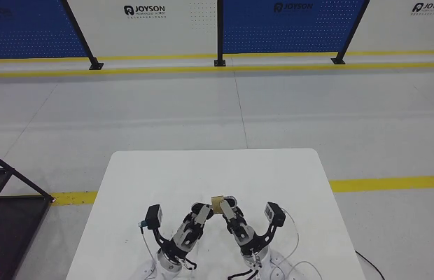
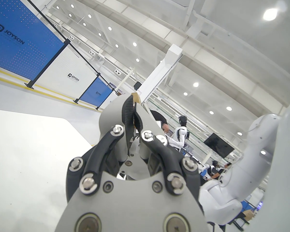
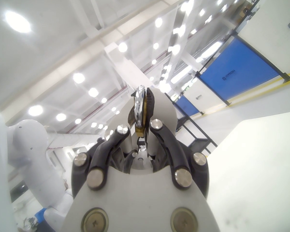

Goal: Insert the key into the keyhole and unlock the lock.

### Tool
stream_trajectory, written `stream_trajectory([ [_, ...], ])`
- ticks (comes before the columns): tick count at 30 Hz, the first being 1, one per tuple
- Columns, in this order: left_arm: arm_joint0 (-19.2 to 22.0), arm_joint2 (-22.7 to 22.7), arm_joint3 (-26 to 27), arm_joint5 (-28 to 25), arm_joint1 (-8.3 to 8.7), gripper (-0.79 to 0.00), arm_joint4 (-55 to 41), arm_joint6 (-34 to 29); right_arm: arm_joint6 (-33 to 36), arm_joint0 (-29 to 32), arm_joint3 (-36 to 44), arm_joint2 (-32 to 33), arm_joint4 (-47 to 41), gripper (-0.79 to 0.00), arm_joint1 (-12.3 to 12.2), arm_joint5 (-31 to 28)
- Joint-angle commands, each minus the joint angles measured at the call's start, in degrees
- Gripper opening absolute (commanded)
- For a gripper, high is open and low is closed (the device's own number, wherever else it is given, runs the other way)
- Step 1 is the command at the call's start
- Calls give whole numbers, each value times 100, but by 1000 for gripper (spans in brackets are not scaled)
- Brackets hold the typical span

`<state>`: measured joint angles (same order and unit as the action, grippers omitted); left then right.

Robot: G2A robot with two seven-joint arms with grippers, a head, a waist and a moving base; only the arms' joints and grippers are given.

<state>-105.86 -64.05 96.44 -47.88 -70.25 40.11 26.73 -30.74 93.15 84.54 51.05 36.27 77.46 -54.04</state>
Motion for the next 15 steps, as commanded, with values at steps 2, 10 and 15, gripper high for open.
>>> stream_trajectory([
  [2,-10,7,-14,56,-11,-748,129,95,24,14,6,25,9,-785,2,-18],
  [10,9,34,-55,-11,-23,-474,93,115,98,44,21,93,-20,-785,10,-21],
  [15,21,-43,-140,-171,-6,-582,-38,38,146,71,31,202,-47,-785,-4,-95],
])
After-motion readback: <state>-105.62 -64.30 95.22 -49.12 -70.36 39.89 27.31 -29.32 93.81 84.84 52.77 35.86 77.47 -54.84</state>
